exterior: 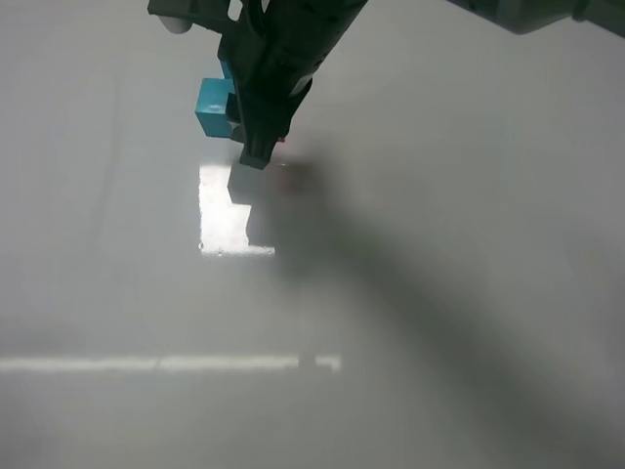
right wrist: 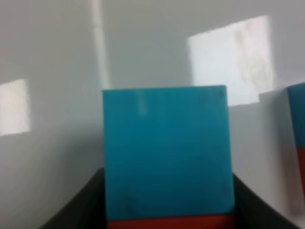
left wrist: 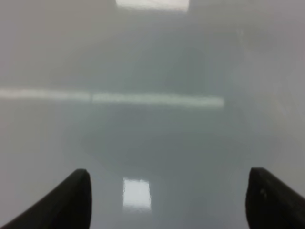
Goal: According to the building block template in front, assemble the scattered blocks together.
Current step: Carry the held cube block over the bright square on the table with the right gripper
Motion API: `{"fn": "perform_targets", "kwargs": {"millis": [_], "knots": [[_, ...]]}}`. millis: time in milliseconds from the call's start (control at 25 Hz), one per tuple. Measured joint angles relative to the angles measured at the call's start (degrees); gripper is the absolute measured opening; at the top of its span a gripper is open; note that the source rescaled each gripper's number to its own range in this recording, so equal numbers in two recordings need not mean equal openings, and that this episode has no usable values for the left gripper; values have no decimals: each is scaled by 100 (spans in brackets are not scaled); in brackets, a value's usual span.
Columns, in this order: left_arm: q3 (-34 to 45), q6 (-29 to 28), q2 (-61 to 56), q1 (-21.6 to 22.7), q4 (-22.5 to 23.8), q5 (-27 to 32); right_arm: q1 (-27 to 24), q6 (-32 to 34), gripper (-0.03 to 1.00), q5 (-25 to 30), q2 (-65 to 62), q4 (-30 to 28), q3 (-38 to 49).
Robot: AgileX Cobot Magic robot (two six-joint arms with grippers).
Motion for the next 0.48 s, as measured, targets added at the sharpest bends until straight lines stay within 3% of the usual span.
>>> {"fn": "perform_targets", "kwargs": {"millis": [480], "knots": [[0,0,0,0,0,0,-4,-76,4,-23,352,205,0]]}}
